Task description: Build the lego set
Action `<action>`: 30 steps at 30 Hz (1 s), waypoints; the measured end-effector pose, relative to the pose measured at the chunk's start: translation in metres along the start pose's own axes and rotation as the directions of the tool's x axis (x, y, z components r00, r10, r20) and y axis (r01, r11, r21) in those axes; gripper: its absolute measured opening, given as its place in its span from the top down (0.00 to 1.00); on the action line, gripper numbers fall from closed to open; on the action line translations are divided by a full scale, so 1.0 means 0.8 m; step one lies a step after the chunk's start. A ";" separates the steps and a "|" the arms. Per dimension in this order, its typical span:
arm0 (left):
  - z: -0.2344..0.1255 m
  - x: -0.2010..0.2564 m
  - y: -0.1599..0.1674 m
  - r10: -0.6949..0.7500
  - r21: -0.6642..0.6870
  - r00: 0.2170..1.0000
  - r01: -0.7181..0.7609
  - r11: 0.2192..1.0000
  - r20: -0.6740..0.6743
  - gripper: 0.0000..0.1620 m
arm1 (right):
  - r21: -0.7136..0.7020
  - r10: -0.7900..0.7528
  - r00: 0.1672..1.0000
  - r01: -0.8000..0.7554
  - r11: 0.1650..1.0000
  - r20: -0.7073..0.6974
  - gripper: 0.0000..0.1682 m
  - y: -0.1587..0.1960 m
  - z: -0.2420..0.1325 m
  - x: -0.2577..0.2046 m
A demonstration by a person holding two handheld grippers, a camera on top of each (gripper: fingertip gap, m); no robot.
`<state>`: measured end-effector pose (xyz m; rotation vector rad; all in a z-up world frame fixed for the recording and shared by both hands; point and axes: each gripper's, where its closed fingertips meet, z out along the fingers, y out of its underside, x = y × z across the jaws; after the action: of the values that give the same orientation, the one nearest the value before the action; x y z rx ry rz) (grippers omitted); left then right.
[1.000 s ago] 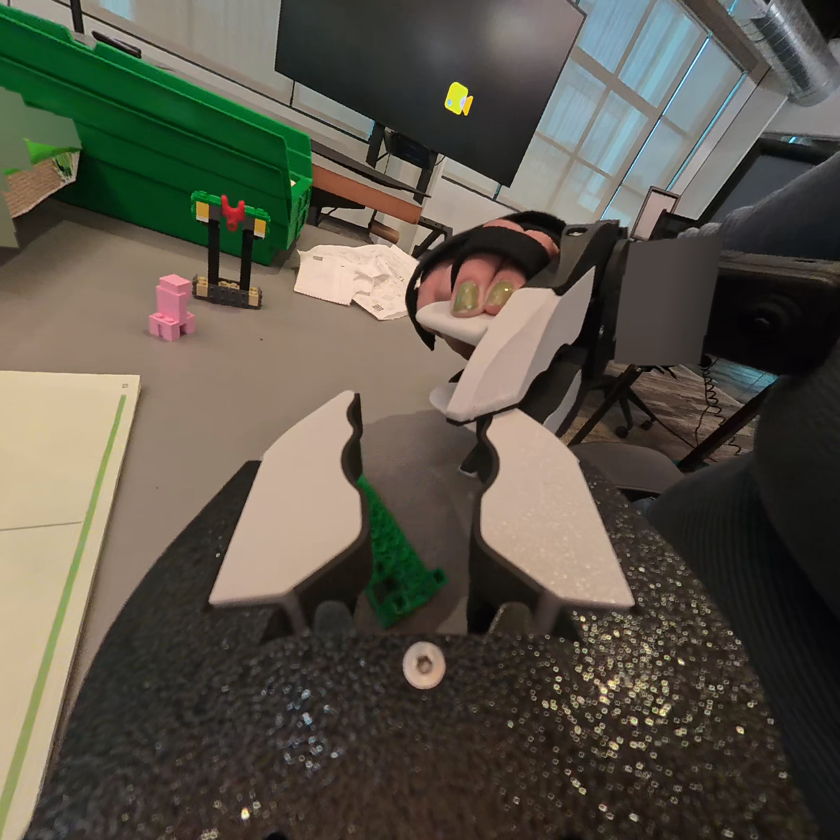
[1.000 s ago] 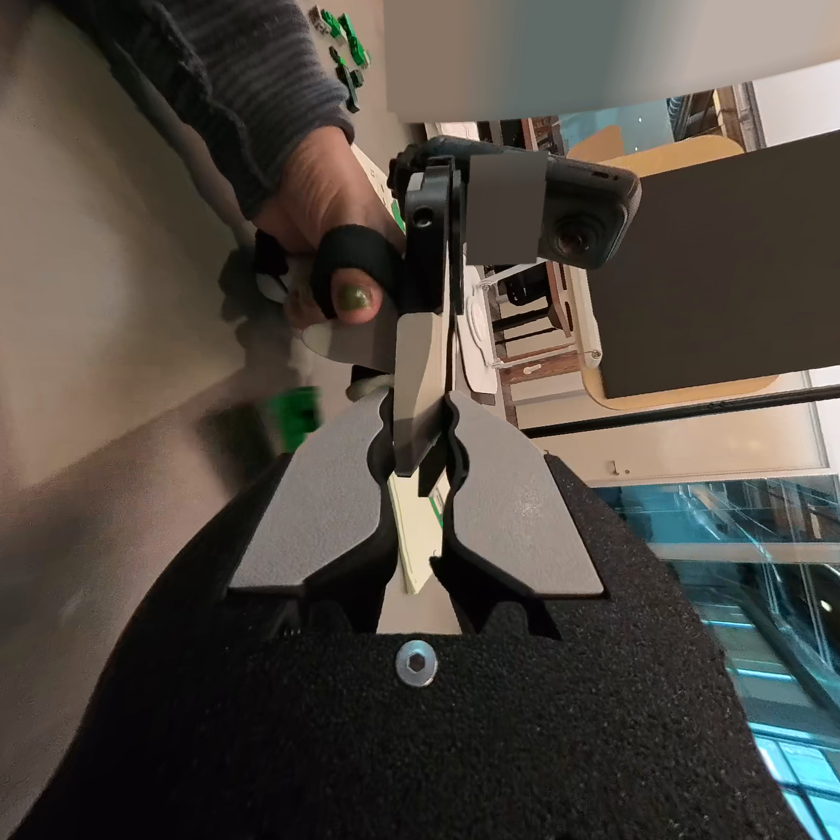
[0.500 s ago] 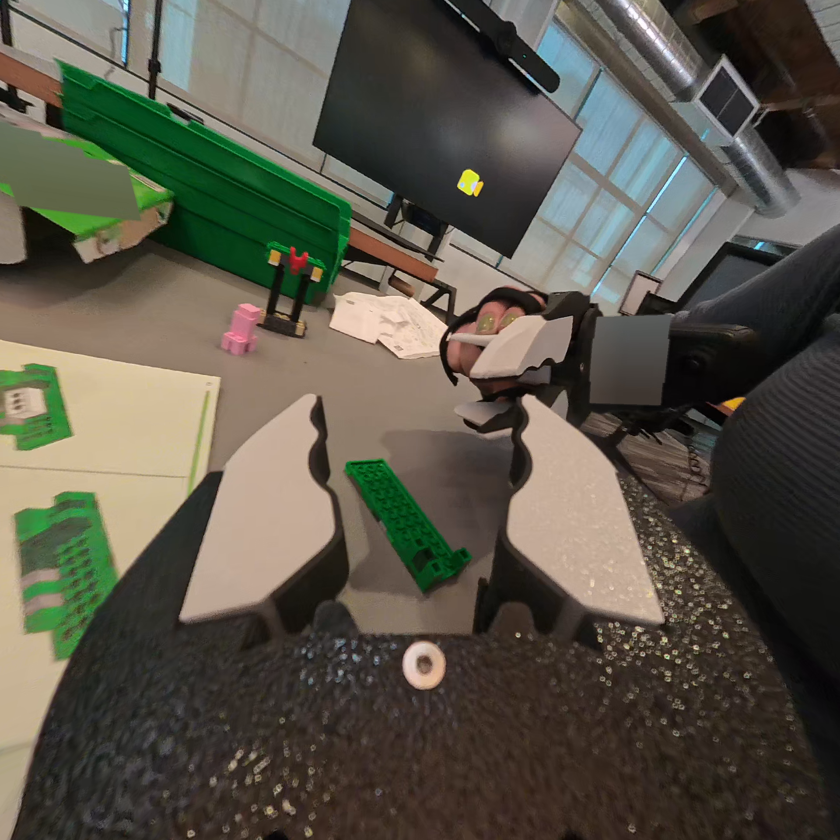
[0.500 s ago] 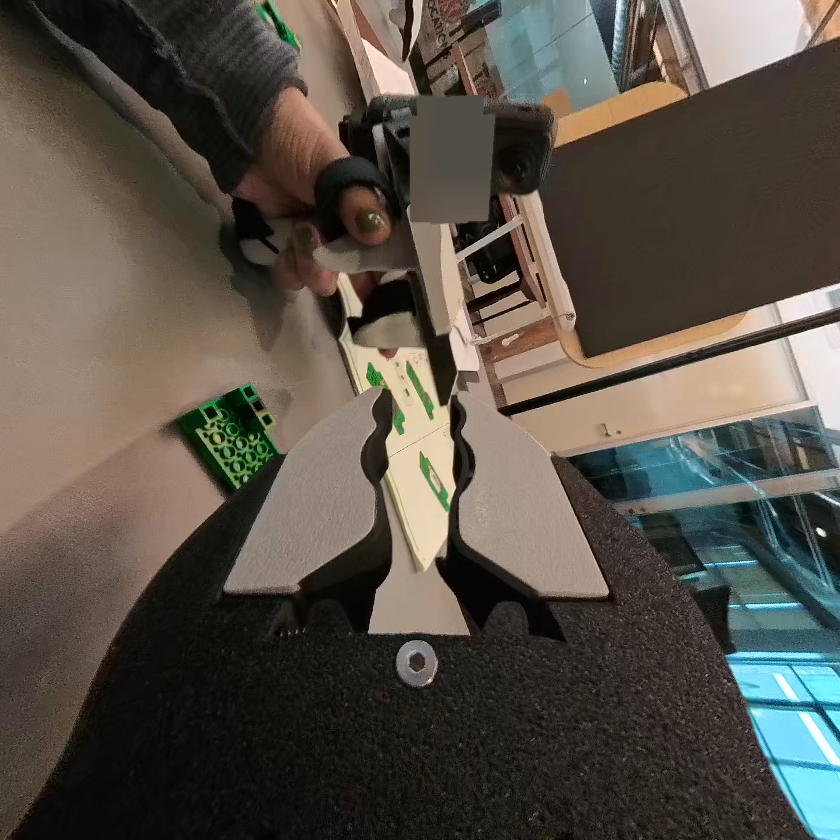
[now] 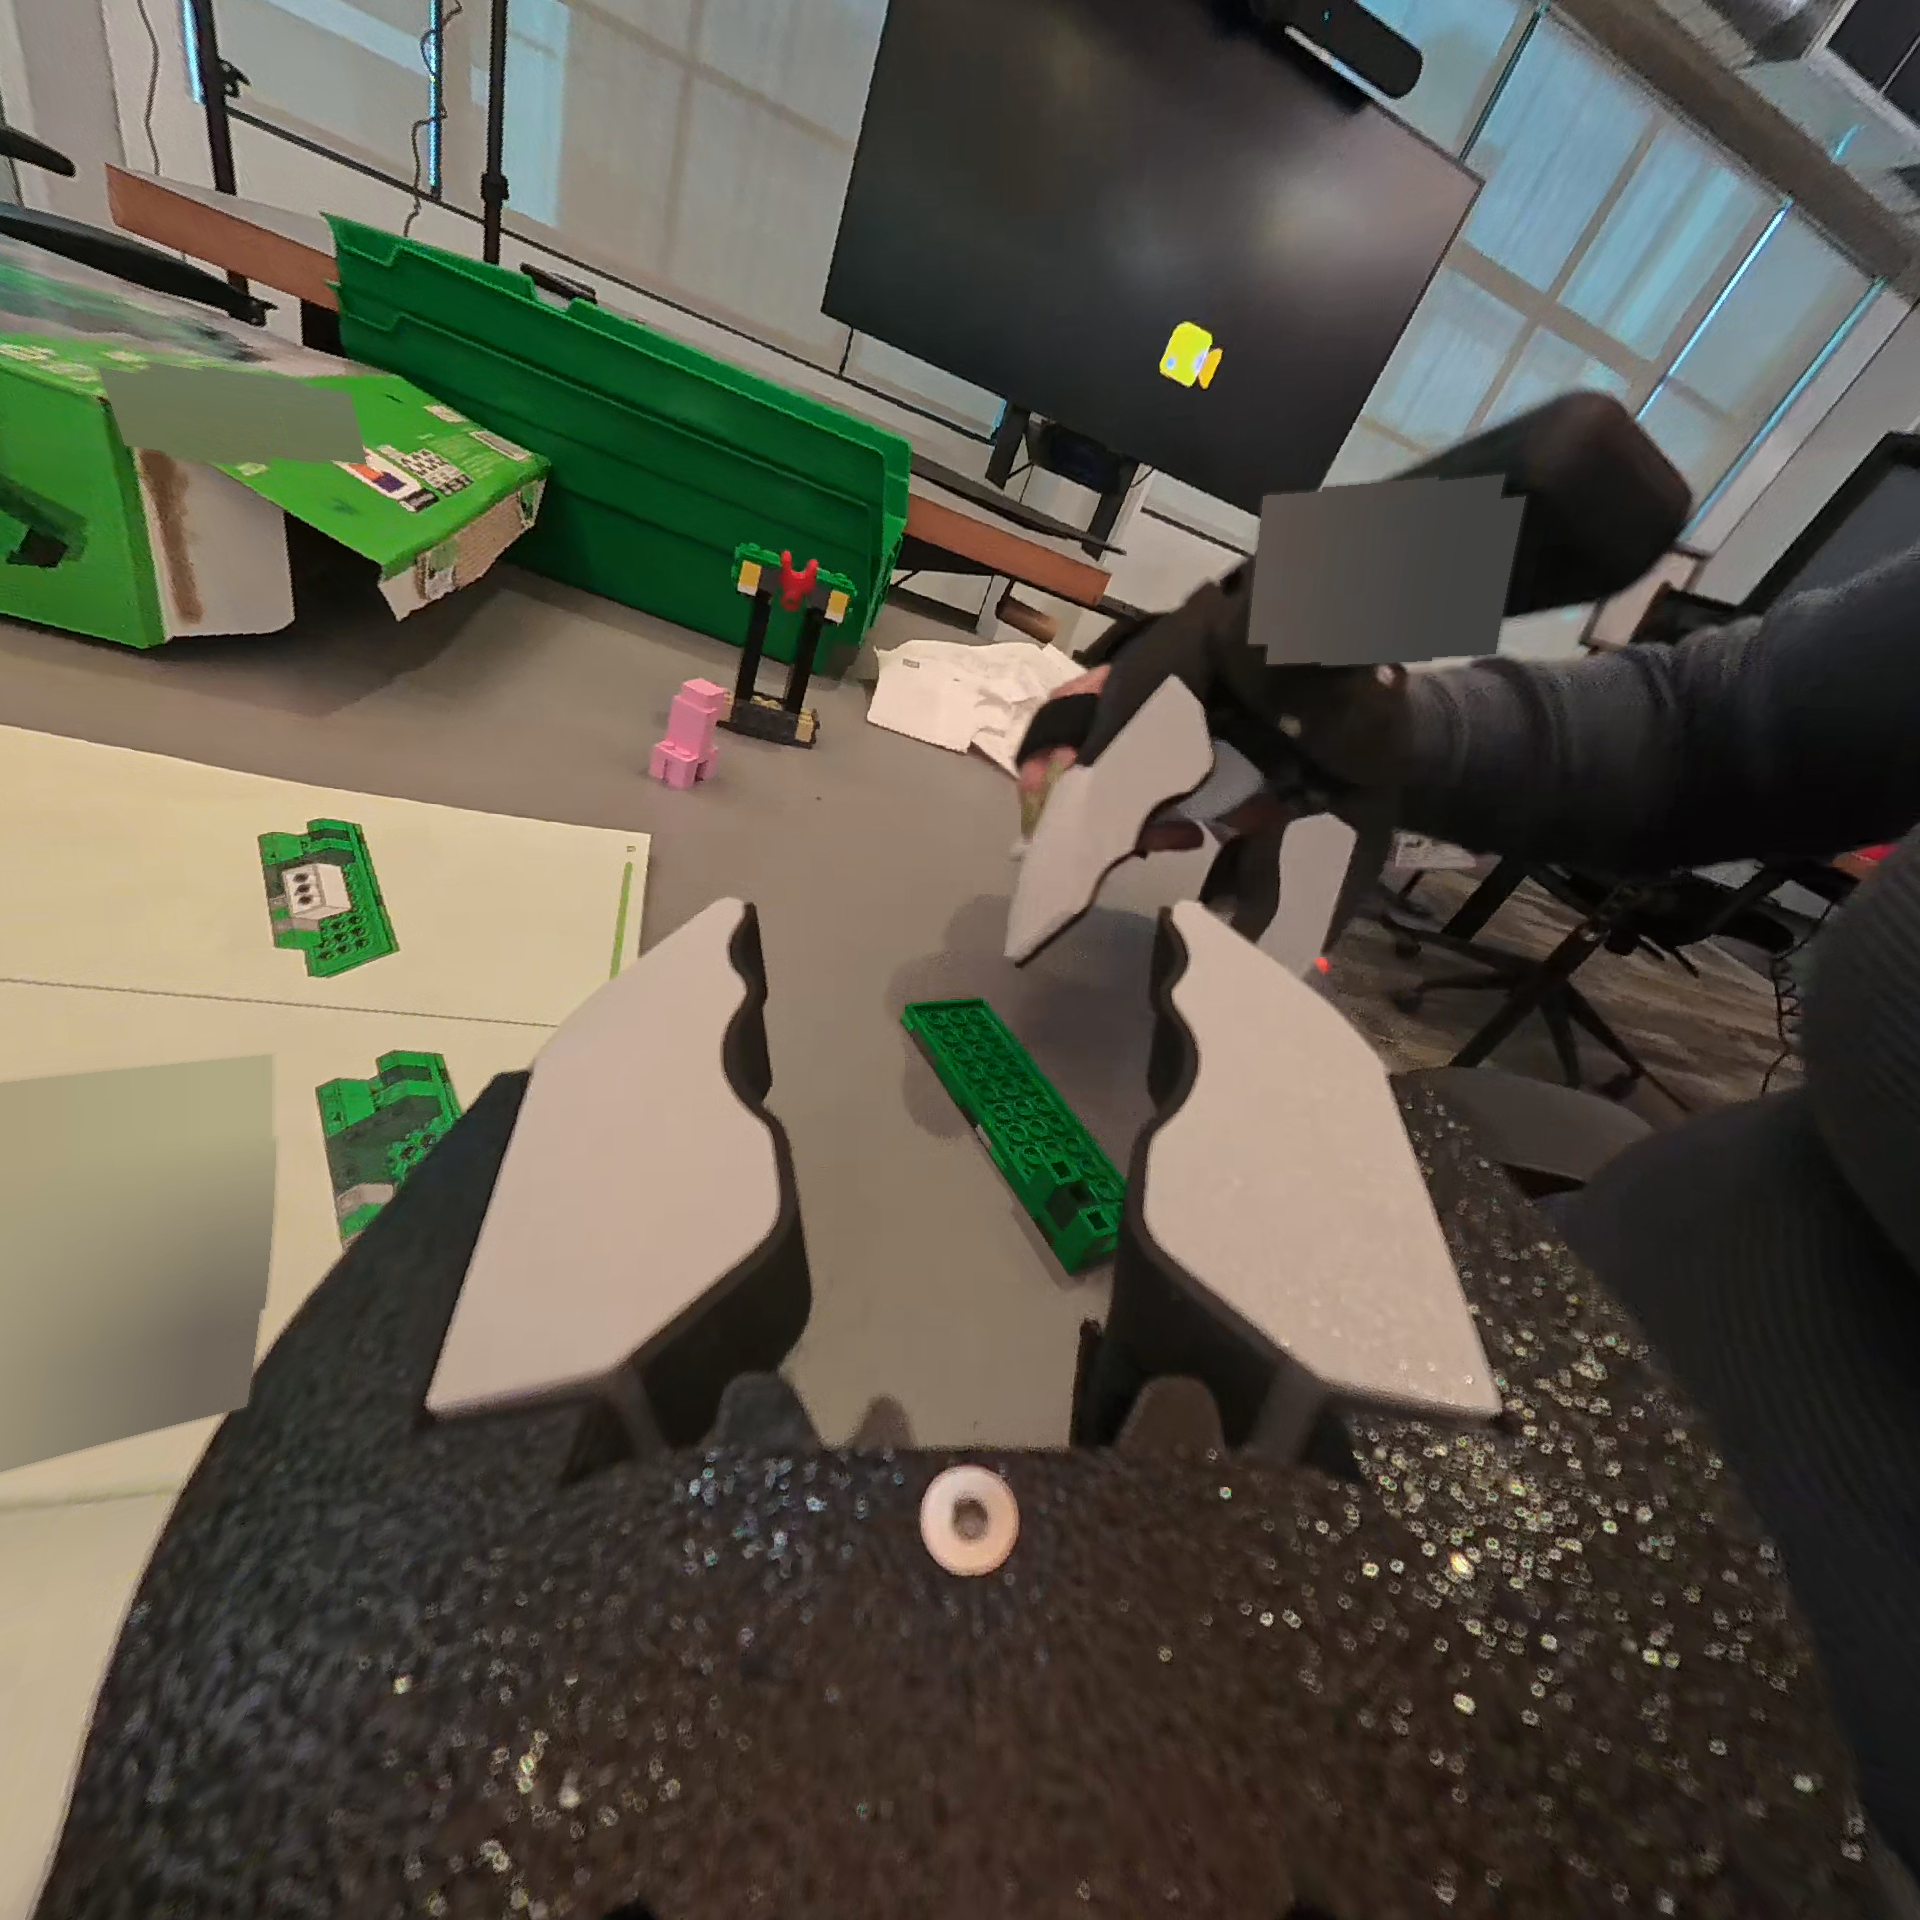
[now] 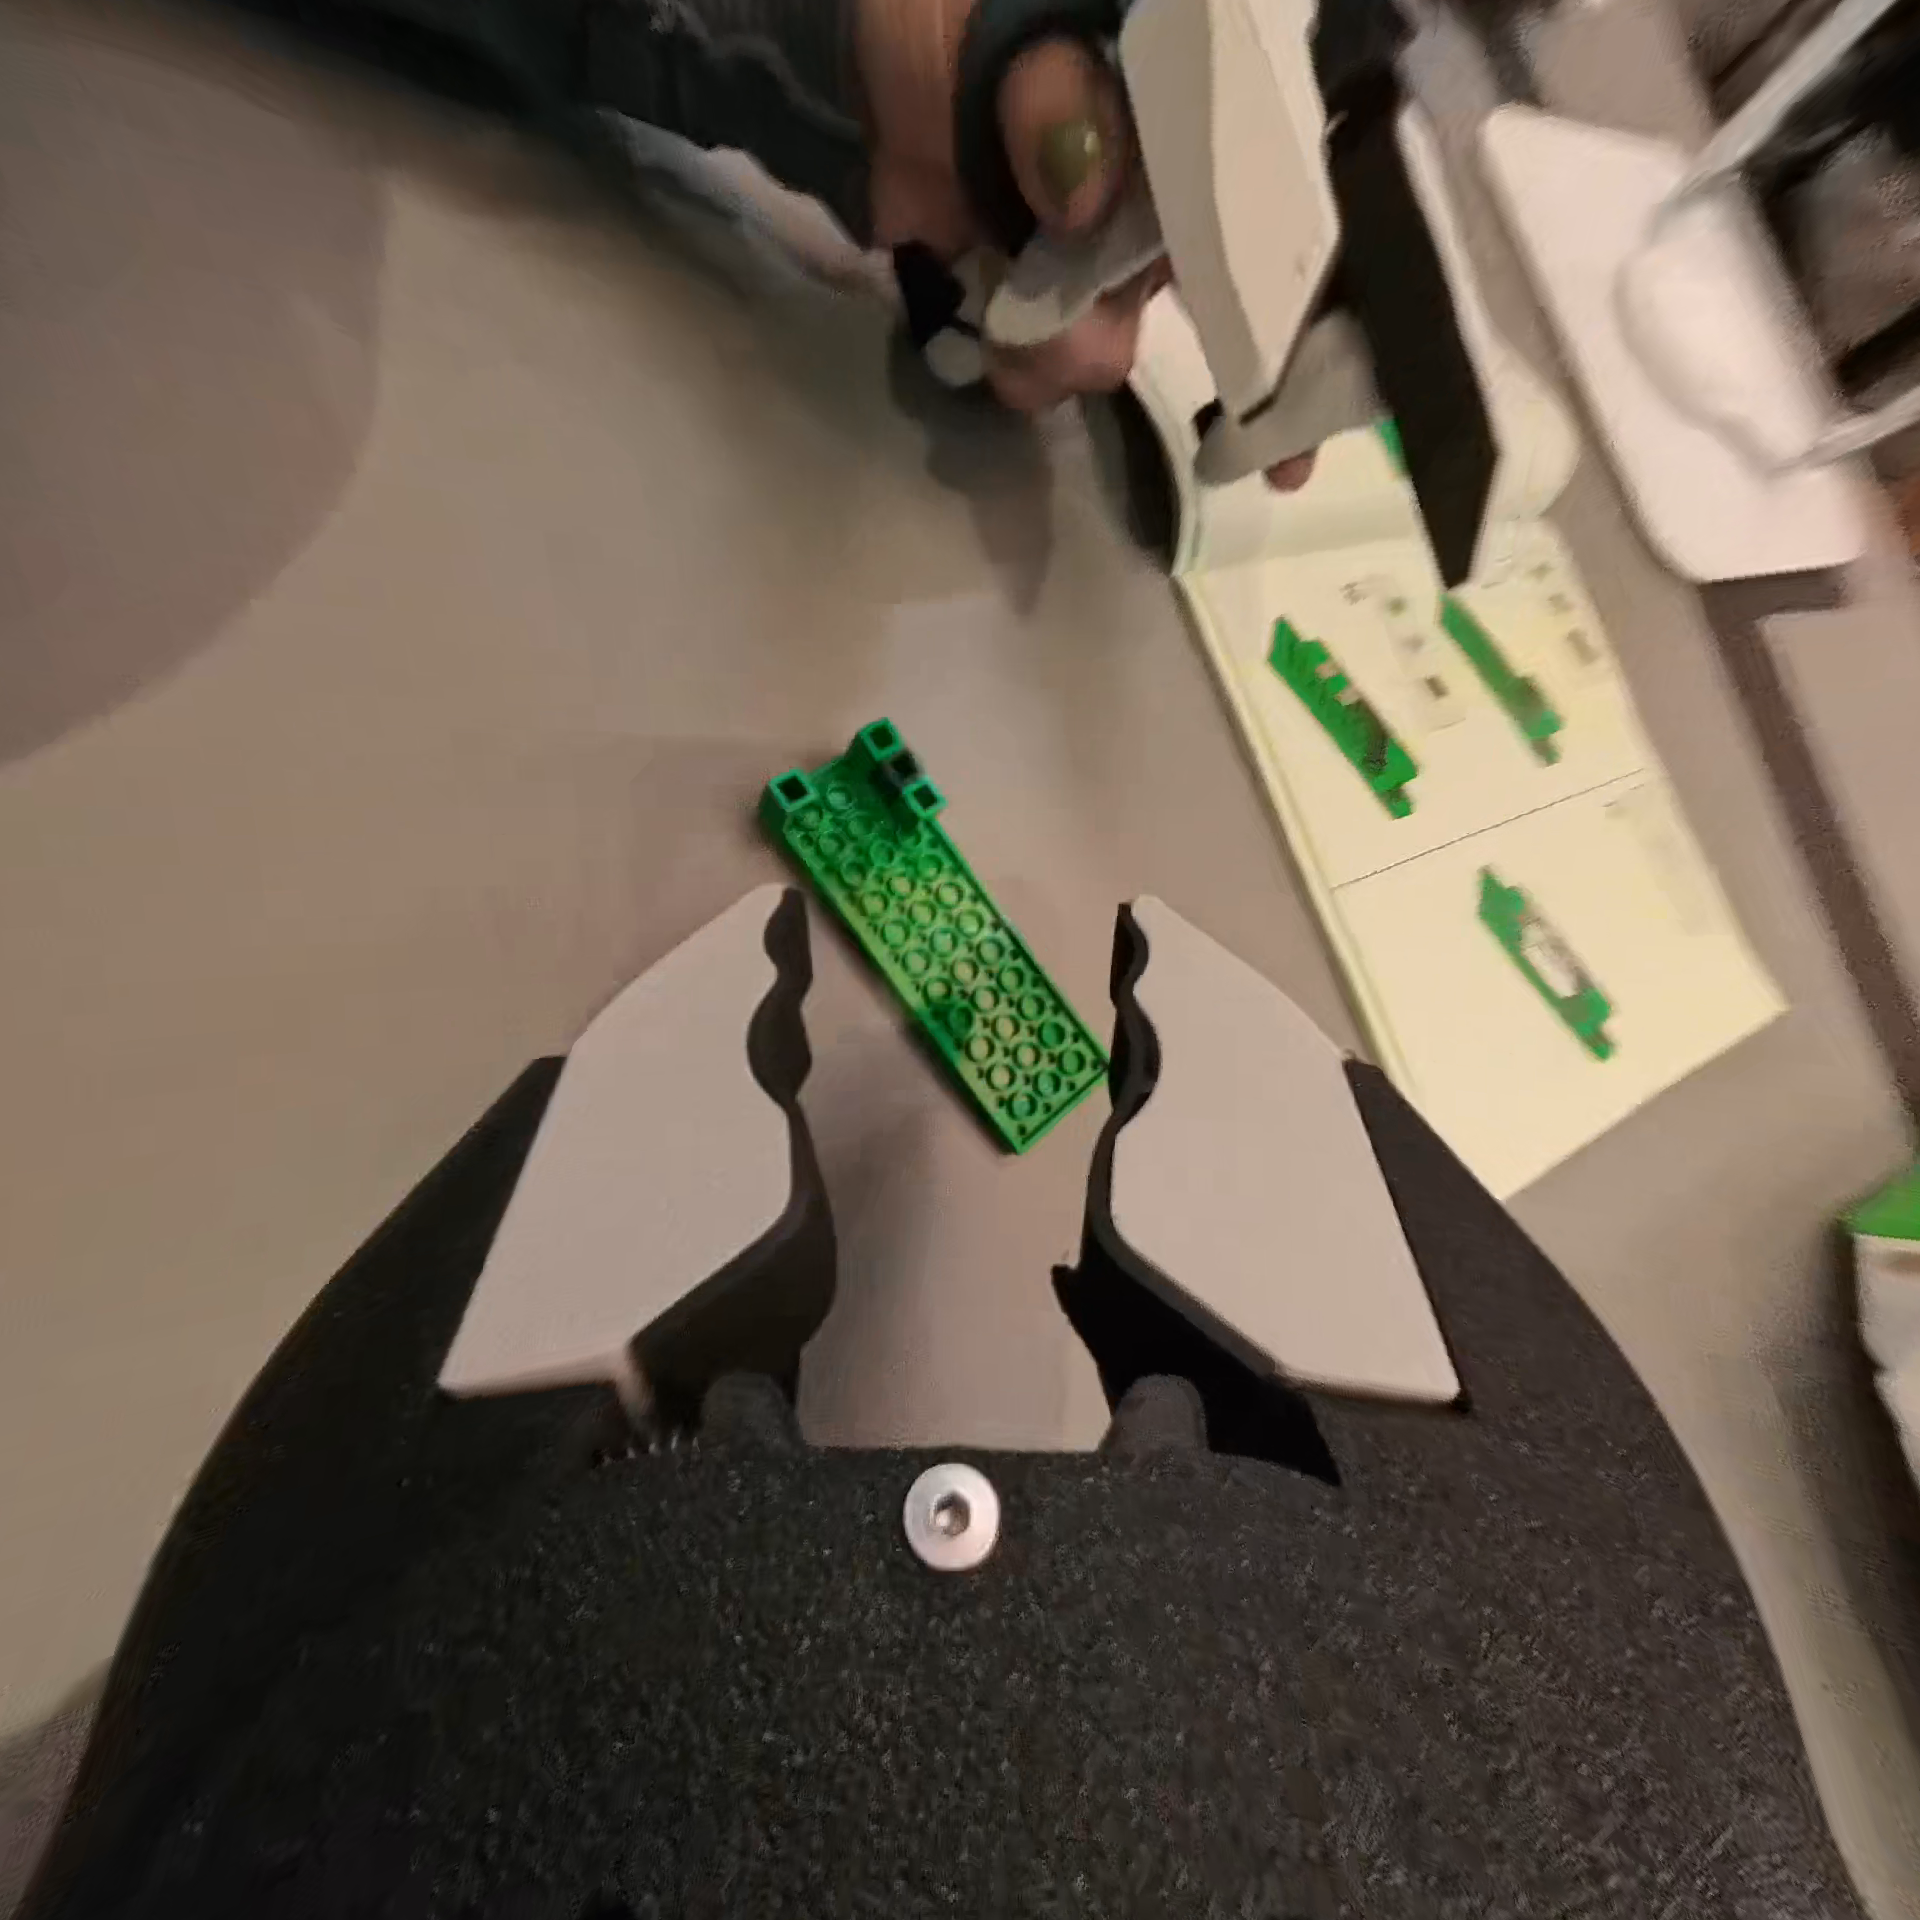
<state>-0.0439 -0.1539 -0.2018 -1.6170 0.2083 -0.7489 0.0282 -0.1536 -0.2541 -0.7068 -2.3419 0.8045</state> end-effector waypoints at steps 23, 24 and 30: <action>0.000 0.020 0.035 0.485 -0.221 0.874 -0.475 0.851 -0.011 0.59 | -0.344 0.152 0.828 0.052 0.938 0.540 0.80 0.052 0.020 0.004; 0.003 0.018 0.044 0.553 -0.274 0.833 -0.533 0.800 -0.008 0.59 | -0.332 0.198 0.816 -0.007 0.943 0.544 0.80 0.050 0.018 0.006; 0.016 0.008 0.093 0.829 -0.505 0.546 -0.752 0.422 -0.120 0.63 | -0.294 0.347 0.741 -0.209 0.933 0.575 0.80 0.055 0.013 0.011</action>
<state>-0.0109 -0.1621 -0.2697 -1.7761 1.0785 0.2300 0.0282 -0.1224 -0.2875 -1.0295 -2.9982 1.0534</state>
